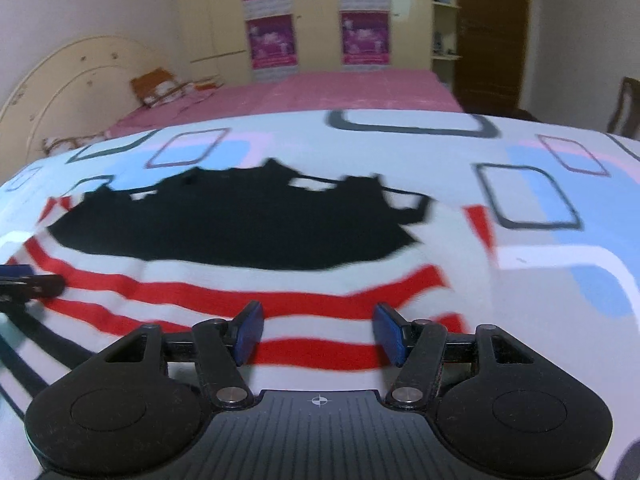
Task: Fold small clothes
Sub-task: 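Withdraw both tools back across the folded sweater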
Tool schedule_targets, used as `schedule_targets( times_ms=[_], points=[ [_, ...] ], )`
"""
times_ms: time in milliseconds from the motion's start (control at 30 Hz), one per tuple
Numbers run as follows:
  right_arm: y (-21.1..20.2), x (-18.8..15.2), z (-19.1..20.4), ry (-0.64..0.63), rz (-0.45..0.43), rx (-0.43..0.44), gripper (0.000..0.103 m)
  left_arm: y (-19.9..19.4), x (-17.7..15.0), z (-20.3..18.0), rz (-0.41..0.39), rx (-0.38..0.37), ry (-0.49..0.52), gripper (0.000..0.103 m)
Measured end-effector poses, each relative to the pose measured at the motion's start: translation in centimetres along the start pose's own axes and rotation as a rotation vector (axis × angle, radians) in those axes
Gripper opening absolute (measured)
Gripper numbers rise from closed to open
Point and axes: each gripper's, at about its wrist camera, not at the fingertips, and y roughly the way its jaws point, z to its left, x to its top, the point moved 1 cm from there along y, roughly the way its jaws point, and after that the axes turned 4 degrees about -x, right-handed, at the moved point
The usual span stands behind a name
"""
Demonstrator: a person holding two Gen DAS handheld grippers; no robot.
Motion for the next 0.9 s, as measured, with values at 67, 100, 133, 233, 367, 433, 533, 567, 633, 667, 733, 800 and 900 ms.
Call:
schedule_targets(
  times_ms=[67, 100, 133, 233, 367, 433, 533, 567, 633, 667, 733, 800, 900],
  points=[
    [-0.3, -0.4, -0.9, -0.001, -0.015, -0.014, 0.06, -0.2, -0.2, 0.3, -0.005, 0.007, -0.003, 0.072],
    [-0.4, -0.5, -1.1, 0.002, -0.016, -0.013, 0.06, -0.3, -0.2, 0.4, -0.004, 0.013, -0.003, 0.072],
    [-0.4, -0.5, -1.1, 0.0, -0.015, -0.016, 0.06, -0.5, -0.1, 0.3, 0.0, 0.019, -0.004, 0.072],
    [-1.4, 0.2, -0.4, 0.029, -0.025, 0.008, 0.06, -1.7, 0.2, 0.0, 0.0, 0.03, -0.02, 0.06],
    [-3.0, 0.7, 2.0, 0.017, -0.057, 0.083, 0.06, -4.1, -0.3, -0.9, -0.035, 0.015, -0.017, 0.06],
    [-3.5, 0.5, 3.5, -0.009, -0.059, 0.119, 0.06, -4.7, -0.8, -1.4, -0.036, 0.006, -0.006, 0.06],
    [-3.6, -0.1, 5.1, -0.018, -0.046, 0.151, 0.06, -4.4, -1.9, -1.4, -0.011, 0.014, -0.003, 0.06],
    [-3.5, -0.4, 5.6, -0.016, -0.038, 0.159, 0.06, -4.2, -2.3, -1.2, -0.004, 0.023, -0.006, 0.062],
    [-3.2, -1.0, 6.2, -0.025, -0.019, 0.162, 0.06, -3.8, -2.9, -0.7, 0.002, 0.028, -0.011, 0.066],
    [-2.8, -1.4, 6.3, -0.037, -0.005, 0.145, 0.06, -3.7, -3.0, -0.5, 0.003, 0.026, -0.012, 0.068],
    [-2.2, -2.0, 6.3, -0.053, 0.006, 0.122, 0.06, -3.8, -2.9, -0.3, 0.004, 0.023, -0.01, 0.068],
    [-2.3, -2.0, 6.0, -0.051, 0.01, 0.118, 0.06, -3.8, -2.9, -0.3, 0.006, 0.022, -0.01, 0.068],
    [-3.5, -1.9, 5.9, -0.036, -0.004, 0.092, 0.06, -3.8, -2.9, -0.2, 0.007, 0.014, -0.01, 0.068]
  ],
)
